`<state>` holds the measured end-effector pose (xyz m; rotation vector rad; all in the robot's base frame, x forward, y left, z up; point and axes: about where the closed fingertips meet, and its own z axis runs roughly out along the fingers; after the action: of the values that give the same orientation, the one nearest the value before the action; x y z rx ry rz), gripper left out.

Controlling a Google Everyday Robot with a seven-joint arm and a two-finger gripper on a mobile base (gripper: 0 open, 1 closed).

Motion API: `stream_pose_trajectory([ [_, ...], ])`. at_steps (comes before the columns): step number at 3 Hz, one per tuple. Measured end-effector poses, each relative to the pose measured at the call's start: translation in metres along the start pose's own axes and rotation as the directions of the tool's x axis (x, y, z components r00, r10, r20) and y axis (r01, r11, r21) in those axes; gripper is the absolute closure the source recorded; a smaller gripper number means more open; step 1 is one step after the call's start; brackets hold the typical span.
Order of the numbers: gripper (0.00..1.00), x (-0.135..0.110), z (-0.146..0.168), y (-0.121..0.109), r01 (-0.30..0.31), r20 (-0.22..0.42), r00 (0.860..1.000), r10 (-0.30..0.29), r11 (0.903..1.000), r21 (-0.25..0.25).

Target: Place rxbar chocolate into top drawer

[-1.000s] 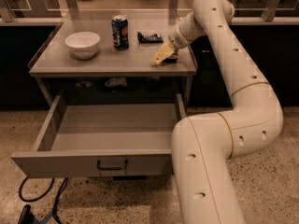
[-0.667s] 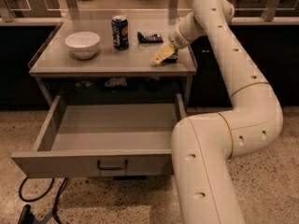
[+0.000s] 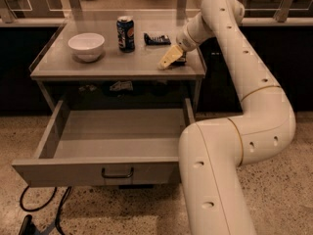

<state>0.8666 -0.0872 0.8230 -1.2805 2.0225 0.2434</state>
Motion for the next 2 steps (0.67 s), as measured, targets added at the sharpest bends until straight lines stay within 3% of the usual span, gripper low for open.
stream_pose_trajectory([
  [1,0.0,0.013,-0.021,-0.017,-0.077,-0.063,0.995,0.082,0.9942,0.075],
  [2,0.0,0.024,-0.059,-0.035,-0.177,-0.128,0.971,0.203,0.9664,0.186],
])
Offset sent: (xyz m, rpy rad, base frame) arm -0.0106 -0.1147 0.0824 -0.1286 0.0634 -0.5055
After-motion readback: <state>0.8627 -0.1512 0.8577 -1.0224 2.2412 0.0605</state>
